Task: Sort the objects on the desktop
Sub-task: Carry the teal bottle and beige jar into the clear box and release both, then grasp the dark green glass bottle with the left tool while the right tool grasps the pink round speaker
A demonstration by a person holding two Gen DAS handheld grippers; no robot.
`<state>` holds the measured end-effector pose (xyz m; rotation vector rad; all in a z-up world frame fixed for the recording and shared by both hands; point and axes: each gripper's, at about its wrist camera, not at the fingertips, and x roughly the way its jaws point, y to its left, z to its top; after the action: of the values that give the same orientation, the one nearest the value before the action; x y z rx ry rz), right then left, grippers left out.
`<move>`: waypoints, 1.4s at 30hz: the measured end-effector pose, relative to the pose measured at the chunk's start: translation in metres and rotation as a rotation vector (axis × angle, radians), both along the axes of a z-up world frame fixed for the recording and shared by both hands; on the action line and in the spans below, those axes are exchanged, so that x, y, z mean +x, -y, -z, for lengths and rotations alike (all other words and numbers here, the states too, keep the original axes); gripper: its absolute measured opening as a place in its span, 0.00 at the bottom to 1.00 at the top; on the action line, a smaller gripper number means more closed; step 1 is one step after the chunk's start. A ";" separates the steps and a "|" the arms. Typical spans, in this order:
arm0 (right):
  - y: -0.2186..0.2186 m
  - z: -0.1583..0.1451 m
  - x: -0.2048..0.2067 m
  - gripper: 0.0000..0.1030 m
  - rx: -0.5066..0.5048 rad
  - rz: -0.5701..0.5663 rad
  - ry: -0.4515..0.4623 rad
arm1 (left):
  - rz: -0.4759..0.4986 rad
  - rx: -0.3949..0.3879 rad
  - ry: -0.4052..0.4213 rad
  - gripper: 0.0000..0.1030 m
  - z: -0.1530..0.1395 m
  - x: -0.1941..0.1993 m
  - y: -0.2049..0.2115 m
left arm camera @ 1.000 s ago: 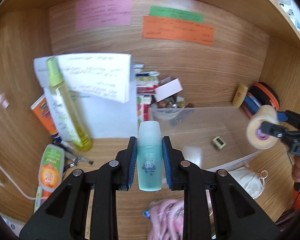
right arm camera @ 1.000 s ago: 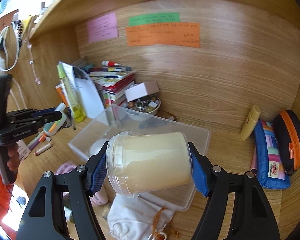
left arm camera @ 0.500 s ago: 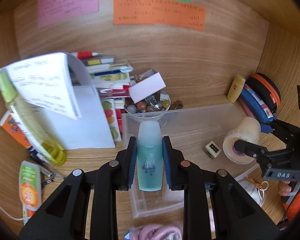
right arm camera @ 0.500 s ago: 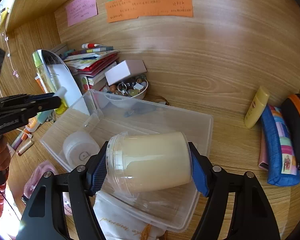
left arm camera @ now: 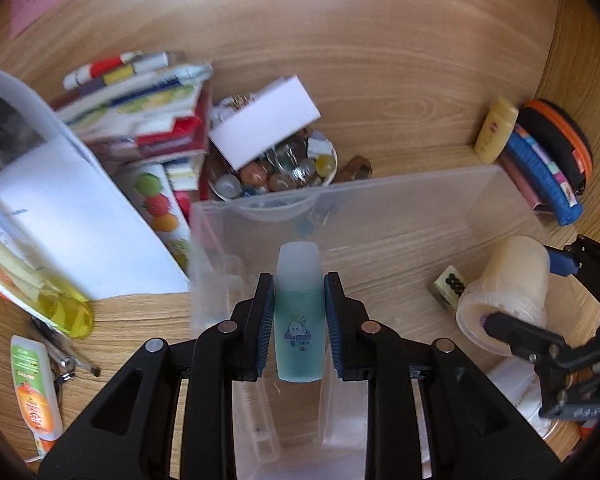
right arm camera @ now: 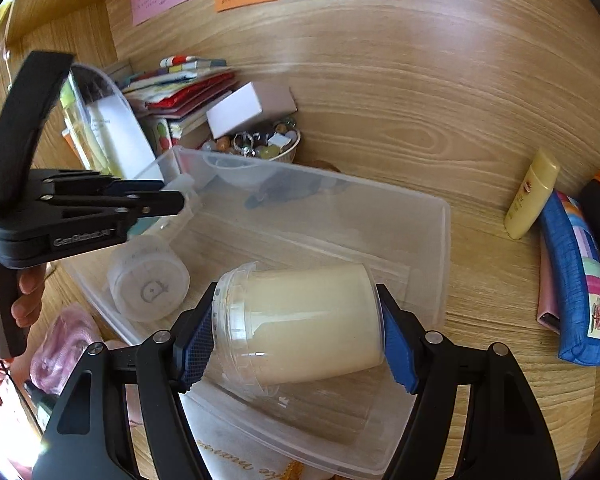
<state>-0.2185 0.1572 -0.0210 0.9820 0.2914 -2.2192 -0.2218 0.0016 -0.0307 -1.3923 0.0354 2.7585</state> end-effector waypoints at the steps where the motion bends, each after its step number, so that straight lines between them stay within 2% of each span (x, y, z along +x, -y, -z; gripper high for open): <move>1: 0.001 0.001 0.000 0.67 -0.003 -0.005 0.008 | 0.002 0.002 0.012 0.24 0.002 -0.002 -0.001; 3: 0.003 0.003 0.001 0.67 -0.003 -0.021 0.015 | -0.005 -0.018 0.027 0.24 0.005 -0.005 -0.002; 6: 0.004 0.005 0.006 0.67 0.014 -0.014 -0.026 | -0.002 -0.045 0.041 0.24 0.006 -0.008 -0.006; 11: 0.003 0.004 0.006 0.67 0.010 -0.019 -0.022 | 0.006 -0.094 0.055 0.24 0.008 -0.011 -0.012; 17: 0.003 0.004 0.006 0.68 0.005 -0.024 -0.008 | 0.016 -0.087 0.056 0.24 0.007 -0.009 -0.015; 22: 0.001 0.004 0.005 0.68 0.004 -0.026 -0.007 | 0.025 -0.067 0.035 0.36 -0.001 -0.003 -0.021; 26: 0.001 0.004 0.004 0.69 0.005 -0.027 -0.006 | 0.034 -0.051 -0.016 0.57 -0.015 0.011 -0.022; 29: 0.001 0.003 0.004 0.71 0.011 -0.022 -0.006 | 0.040 -0.049 -0.053 0.57 -0.028 0.024 -0.023; 31: -0.001 0.000 0.005 0.80 0.014 -0.011 -0.030 | 0.041 -0.046 -0.072 0.62 -0.033 0.027 -0.023; 32: -0.002 -0.001 0.006 0.80 0.011 -0.009 -0.046 | 0.039 -0.043 -0.085 0.66 -0.037 0.032 -0.022; 39: -0.009 -0.018 0.012 0.80 -0.004 0.006 -0.119 | 0.024 -0.048 -0.146 0.68 -0.059 0.063 -0.018; 42: -0.016 -0.027 0.012 0.80 -0.019 0.026 -0.123 | 0.024 -0.048 -0.178 0.74 -0.065 0.080 -0.013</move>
<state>-0.2061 0.1733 0.0062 0.8456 0.3139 -2.3063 -0.1422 0.0150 0.0346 -1.1441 0.1245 2.8708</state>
